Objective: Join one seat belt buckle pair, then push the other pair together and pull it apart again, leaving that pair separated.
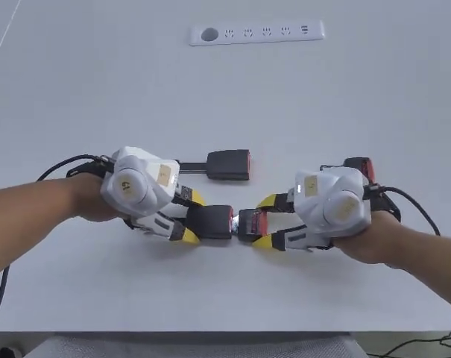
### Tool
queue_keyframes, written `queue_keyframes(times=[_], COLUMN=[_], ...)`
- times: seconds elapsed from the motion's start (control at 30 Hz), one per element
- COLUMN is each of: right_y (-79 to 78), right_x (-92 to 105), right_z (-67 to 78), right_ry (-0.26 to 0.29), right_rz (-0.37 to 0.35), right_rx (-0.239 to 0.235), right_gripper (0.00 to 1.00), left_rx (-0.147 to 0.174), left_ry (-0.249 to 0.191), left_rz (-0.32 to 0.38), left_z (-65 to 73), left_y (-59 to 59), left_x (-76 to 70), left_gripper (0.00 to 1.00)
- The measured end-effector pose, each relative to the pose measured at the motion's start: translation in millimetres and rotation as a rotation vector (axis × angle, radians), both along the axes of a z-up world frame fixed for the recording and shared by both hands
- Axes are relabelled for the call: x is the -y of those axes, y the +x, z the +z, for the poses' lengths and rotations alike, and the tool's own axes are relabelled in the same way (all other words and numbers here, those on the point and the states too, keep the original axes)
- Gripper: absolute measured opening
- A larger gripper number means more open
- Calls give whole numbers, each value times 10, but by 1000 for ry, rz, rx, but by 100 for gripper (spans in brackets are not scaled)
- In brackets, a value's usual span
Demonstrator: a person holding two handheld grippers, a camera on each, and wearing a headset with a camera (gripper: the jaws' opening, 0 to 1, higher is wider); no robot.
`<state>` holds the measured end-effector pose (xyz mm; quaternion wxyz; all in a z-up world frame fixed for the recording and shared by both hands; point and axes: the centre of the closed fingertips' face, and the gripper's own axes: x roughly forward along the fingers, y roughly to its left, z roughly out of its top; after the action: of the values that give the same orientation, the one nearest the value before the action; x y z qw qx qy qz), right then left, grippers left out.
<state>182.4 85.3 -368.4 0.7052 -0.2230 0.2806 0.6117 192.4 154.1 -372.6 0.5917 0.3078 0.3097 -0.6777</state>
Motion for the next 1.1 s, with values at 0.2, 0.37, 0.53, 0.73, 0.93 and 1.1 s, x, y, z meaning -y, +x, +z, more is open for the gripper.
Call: queue_keyframes(times=[0.2, 0.37, 0.53, 0.73, 0.93, 1.1], right_y=[-30, -22, -18, -21, -50, -93], right_x=[-5, -4, -3, -6, -13, -7], right_z=[-6, -7, -9, -10, -8, 7], right_ry=[7, 6, 5, -4, -53, -102], right_rz=[-9, -6, -1, 5, 9, 40], right_rx=[-1, 4, 4, 13, 30, 86], right_gripper=[31, 31, 31, 31, 34, 53], left_rx=[3, 2, 5, 4, 25, 53], left_ry=[-3, -7, -8, -11, 39, 120], left_rz=[-10, -13, -11, -2, -16, 19], left_z=[-9, -16, -15, -14, 13, 9], left_y=[-17, -17, -19, -20, -46, -46], left_x=[-9, -22, -26, -28, 21, 0], left_gripper=[32, 32, 32, 32, 33, 34])
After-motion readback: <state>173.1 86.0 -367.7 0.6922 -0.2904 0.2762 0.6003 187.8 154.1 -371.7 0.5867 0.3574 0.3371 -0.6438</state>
